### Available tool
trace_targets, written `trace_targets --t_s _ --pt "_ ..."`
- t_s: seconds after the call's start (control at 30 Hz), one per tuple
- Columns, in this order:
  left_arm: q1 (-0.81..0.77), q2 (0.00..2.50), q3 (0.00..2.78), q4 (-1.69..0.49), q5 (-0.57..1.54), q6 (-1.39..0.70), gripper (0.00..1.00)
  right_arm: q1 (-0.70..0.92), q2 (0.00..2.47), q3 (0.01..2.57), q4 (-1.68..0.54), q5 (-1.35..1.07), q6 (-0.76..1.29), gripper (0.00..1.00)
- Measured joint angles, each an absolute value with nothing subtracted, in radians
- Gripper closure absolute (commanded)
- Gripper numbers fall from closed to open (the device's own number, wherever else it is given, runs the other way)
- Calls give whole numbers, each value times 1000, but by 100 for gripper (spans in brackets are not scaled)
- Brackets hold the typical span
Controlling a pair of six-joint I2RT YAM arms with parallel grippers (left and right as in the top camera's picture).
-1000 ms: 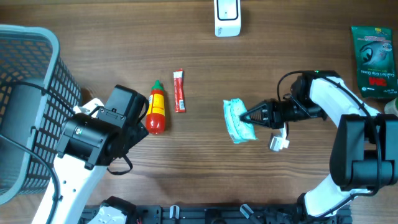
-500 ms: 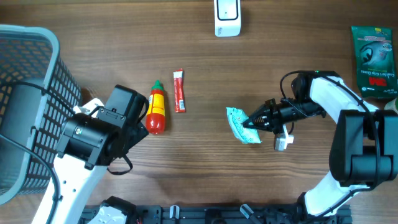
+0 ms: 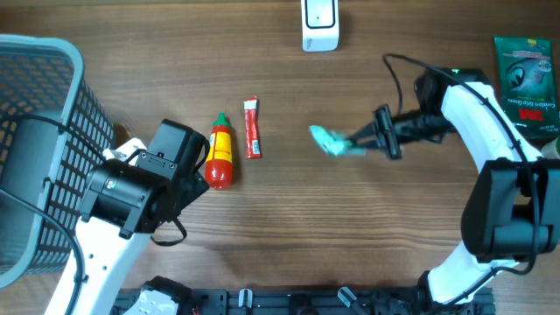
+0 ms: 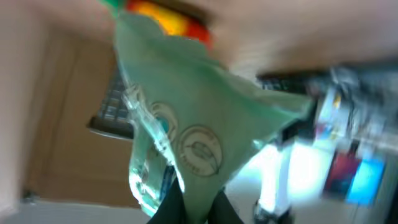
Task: Scan the item barcode
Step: 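Present the light-blue pouch to the barcode scanner with the right gripper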
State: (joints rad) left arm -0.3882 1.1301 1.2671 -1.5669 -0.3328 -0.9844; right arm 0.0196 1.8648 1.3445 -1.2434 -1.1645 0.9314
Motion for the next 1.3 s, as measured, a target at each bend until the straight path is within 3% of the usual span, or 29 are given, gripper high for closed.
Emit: trace_targets --t_s 0.17,0.27,0.43,0.6,0.97,1.3 --pt "-389 1130 1267 -1565 -332 -984 0 44 1868 1346 -694 -1131 980 96" --pt "-389 1129 1267 -1565 -332 -984 0 66 1868 1352 -520 -1028 1037 95" --pt "-389 1129 1267 -1564 -332 -984 0 128 1869 1350 -426 -704 1181 95" --pt "-389 1129 1267 -1564 -332 -984 0 200 1882 1351 -297 -518 1193 95" --pt "-389 1128 1267 -1564 -332 -984 0 244 2077 1355 56 -351 1285 95" --pt "-389 1128 1267 -1564 -332 -984 0 247 2280 1676 85 -305 1322 95"
